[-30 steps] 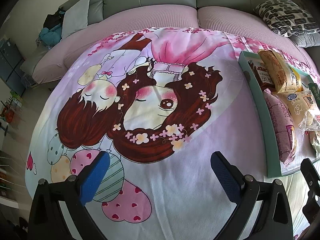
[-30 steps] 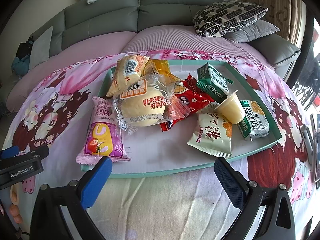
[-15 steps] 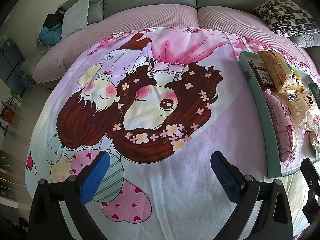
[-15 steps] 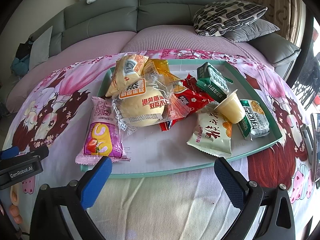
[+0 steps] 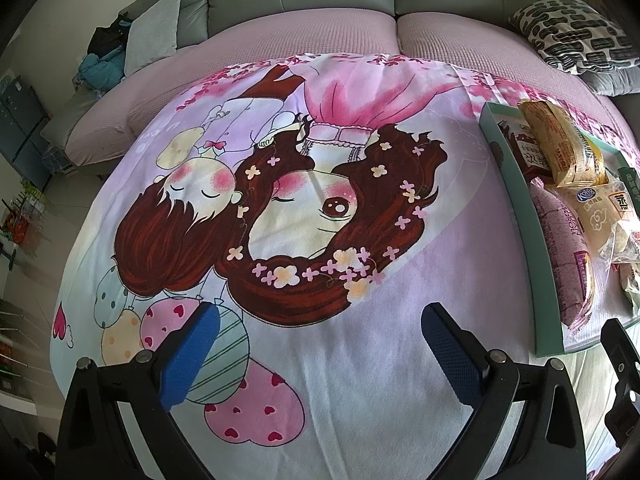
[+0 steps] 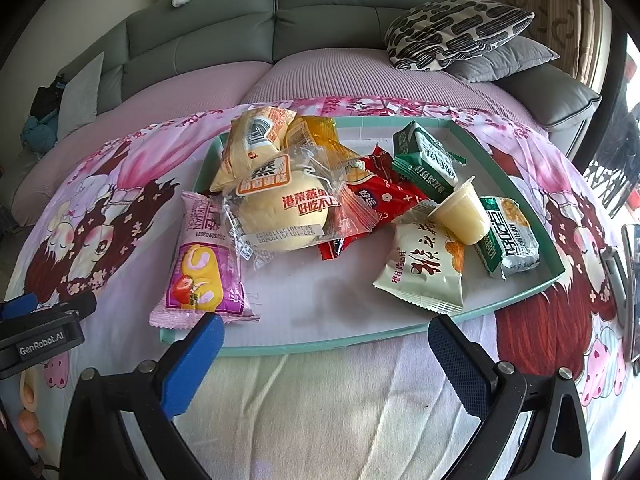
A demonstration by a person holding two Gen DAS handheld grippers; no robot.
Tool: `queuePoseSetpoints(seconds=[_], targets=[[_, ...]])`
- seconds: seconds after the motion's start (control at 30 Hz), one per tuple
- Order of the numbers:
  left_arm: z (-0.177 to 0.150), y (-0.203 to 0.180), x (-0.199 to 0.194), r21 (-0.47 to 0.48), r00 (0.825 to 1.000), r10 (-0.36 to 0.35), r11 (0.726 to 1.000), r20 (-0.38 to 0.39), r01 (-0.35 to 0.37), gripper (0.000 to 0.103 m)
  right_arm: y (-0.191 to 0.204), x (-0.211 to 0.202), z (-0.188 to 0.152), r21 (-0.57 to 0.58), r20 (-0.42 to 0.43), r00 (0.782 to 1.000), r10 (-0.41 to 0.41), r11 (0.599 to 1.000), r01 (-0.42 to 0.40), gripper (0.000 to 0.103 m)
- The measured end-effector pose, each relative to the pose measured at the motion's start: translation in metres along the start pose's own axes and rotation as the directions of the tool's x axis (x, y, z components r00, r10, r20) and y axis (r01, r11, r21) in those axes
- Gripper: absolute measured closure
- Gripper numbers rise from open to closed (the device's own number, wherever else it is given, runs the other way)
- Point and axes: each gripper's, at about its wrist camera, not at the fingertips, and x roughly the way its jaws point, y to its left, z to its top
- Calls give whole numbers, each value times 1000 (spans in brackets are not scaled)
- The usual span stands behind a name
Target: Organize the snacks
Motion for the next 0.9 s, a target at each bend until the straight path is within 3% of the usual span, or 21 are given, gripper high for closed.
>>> queuePoseSetpoints(seconds=[0.9], targets=[[1, -5, -6, 24, 1000, -13, 1000, 20, 12, 2, -2, 0, -1, 4, -2, 1000, 0, 1000, 0, 0]])
